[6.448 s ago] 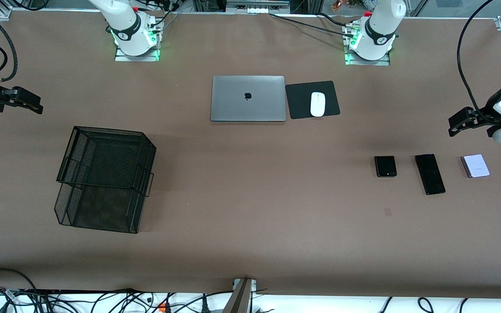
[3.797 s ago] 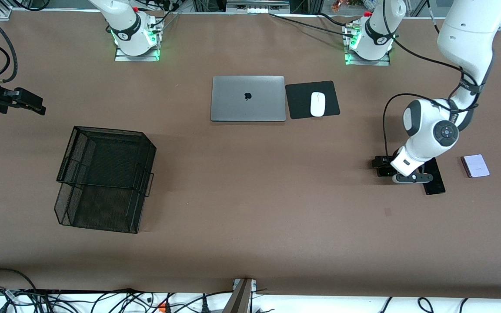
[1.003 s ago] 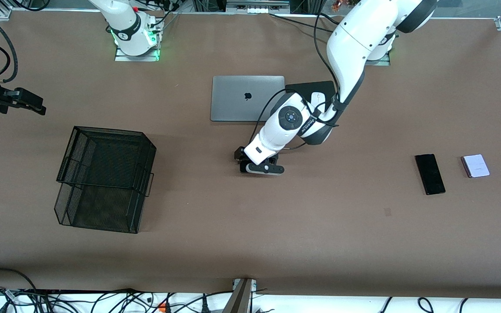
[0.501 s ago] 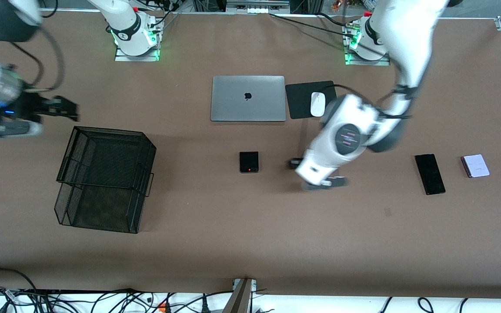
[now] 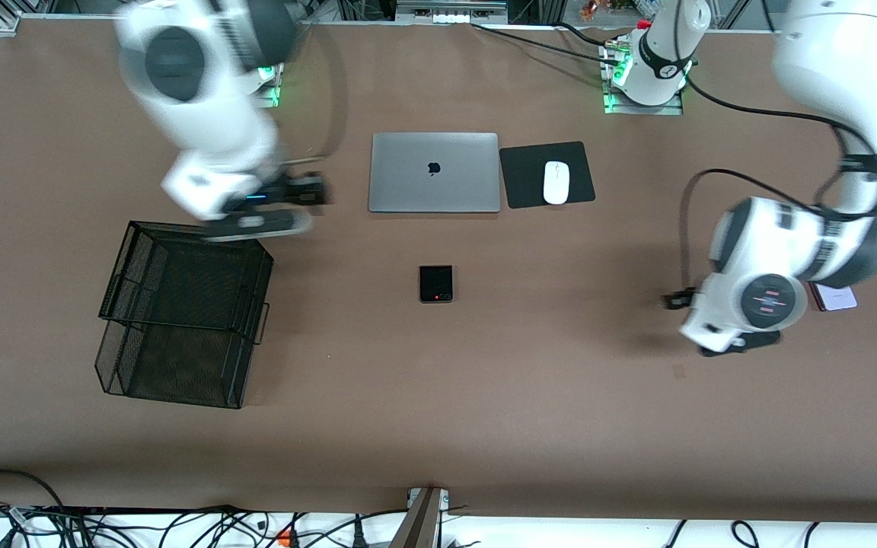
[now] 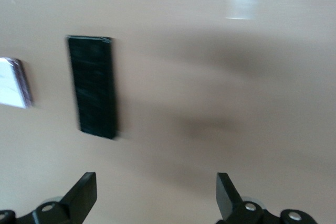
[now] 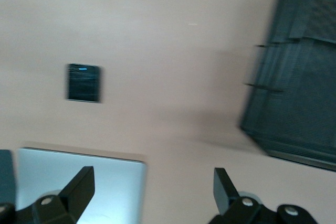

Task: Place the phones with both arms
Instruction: 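Move the left gripper to the smartphone while the right gripper reaches the flip phone, then grasp the flip phone with the right gripper while the left gripper grasps the smartphone, then carry the flip phone into the organizer while the left gripper sets the smartphone mid-table, then release the flip phone in the organizer while the left gripper reaches the HUAWEI phone, then grasp the smartphone with the right gripper while the left gripper grasps the HUAWEI phone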

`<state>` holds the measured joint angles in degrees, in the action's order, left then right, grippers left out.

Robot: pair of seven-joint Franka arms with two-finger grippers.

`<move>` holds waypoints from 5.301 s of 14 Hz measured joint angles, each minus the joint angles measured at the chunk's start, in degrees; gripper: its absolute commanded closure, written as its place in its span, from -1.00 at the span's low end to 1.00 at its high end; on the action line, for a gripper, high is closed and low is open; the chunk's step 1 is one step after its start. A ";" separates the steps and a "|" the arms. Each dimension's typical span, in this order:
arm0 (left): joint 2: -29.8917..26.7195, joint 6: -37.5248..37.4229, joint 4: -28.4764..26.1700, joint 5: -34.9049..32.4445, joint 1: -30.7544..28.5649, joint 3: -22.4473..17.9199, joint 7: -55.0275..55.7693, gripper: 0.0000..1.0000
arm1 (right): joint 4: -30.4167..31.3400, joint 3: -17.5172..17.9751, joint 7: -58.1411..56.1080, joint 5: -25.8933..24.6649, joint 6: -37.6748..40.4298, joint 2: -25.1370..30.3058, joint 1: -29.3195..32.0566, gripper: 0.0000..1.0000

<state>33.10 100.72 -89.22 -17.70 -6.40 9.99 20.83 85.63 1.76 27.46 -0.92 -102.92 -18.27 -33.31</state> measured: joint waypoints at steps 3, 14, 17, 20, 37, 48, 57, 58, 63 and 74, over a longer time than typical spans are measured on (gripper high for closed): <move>0.52 8.54 -2.20 0.00 -9.03 0.23 -9.67 -1.00 | -7.88 -0.10 7.97 -0.03 -6.73 -11.41 -8.11 -1.00; 3.50 35.73 -17.14 -0.01 -17.84 0.93 -17.29 -1.00 | -11.93 -1.85 13.34 -3.61 -23.89 -31.06 -11.12 -1.00; 4.54 35.91 -17.19 0.00 -19.21 1.11 -18.02 -0.99 | -11.39 -2.26 13.34 -4.55 -28.53 -33.99 -11.04 -1.00; 4.68 36.11 -17.17 0.00 -19.47 1.49 -18.15 0.55 | -11.38 -2.36 13.34 -5.02 -29.66 -35.32 -11.05 -1.00; 2.00 1.62 3.20 19.95 -10.85 12.60 -14.61 0.71 | -13.80 -3.07 11.24 -4.72 -10.83 -24.37 -6.71 0.90; 13.50 36.70 2.68 24.09 24.11 12.78 16.00 0.17 | 18.74 -18.52 -23.83 0.08 -10.82 2.83 10.86 0.96; 11.36 33.57 1.83 23.87 25.04 9.58 19.15 -1.00 | 27.75 -24.68 -27.77 1.98 -23.10 -0.81 12.78 -1.00; 9.00 27.07 2.05 22.65 22.02 8.62 17.91 -1.00 | 27.56 -24.68 -27.77 1.99 -23.16 -0.87 12.88 -1.00; 3.48 6.74 1.88 13.47 2.67 7.23 0.99 -1.00 | 22.76 -24.60 -27.81 1.99 -19.58 -0.46 12.91 -1.00; 5.27 5.10 -0.43 2.19 -32.83 6.71 -25.45 -1.00 | 1.78 -14.08 -5.81 2.81 1.55 -0.58 -0.02 -1.00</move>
<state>38.37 105.82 -89.65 -15.51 -39.23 16.69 -4.62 87.41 -12.32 21.65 1.89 -101.37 -18.84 -33.32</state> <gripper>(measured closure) 0.000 0.000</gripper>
